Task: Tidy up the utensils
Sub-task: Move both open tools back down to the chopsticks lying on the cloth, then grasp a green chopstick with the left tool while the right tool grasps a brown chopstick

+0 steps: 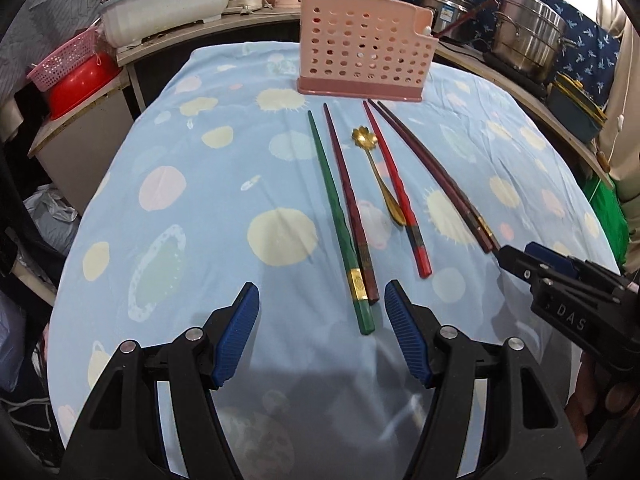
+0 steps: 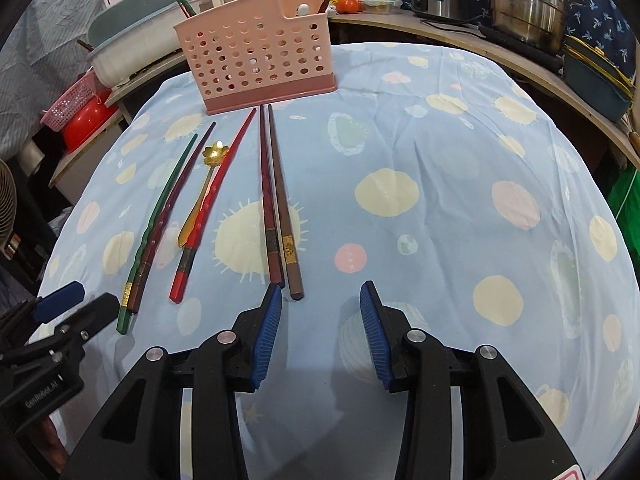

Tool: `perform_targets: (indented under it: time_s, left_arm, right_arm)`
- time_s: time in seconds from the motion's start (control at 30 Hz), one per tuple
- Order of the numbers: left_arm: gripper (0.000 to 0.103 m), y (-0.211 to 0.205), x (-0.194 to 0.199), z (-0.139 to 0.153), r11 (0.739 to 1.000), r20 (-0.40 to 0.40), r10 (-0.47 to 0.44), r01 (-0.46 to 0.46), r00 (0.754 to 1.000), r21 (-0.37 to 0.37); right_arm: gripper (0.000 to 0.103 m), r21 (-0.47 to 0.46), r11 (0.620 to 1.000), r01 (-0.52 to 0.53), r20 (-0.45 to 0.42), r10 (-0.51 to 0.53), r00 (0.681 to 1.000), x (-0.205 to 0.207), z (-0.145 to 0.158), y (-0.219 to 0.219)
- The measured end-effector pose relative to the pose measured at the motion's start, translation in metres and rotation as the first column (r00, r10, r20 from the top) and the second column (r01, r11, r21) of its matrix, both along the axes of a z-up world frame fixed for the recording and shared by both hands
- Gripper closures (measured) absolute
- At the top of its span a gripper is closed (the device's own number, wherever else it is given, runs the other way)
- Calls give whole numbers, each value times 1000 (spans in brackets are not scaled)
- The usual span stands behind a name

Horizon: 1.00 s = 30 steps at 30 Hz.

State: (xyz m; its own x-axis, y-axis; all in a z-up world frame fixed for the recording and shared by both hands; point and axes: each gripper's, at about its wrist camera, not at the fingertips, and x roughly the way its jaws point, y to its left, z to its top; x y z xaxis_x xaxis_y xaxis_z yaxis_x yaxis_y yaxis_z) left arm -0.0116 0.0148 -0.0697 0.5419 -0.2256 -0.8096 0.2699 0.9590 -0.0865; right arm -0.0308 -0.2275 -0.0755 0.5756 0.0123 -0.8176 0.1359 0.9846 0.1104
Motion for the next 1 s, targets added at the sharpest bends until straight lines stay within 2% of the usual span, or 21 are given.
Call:
perform_targets:
  time_s: [0.1, 0.47, 0.77, 1.0]
  left_arm:
    - [46, -1, 1, -6, 1000, -10, 1, -1, 1000, 16]
    - [47, 9, 6, -13, 999, -10, 41, -41, 999, 33]
    - [53, 15, 13, -14, 997, 5, 65, -65, 998, 44]
    - [56, 16, 18, -14, 997, 5, 74, -74, 997, 37]
  right_arm:
    - [64, 1, 1000, 1, 0, -1, 1000, 0, -1, 0]
    - [64, 1, 1000, 3, 0, -3, 1000, 1, 0, -1]
    - [79, 5, 1000, -8, -6, 8, 1000, 8, -1, 0]
    - [83, -1, 1000, -19, -8, 19, 1000, 19, -4, 4]
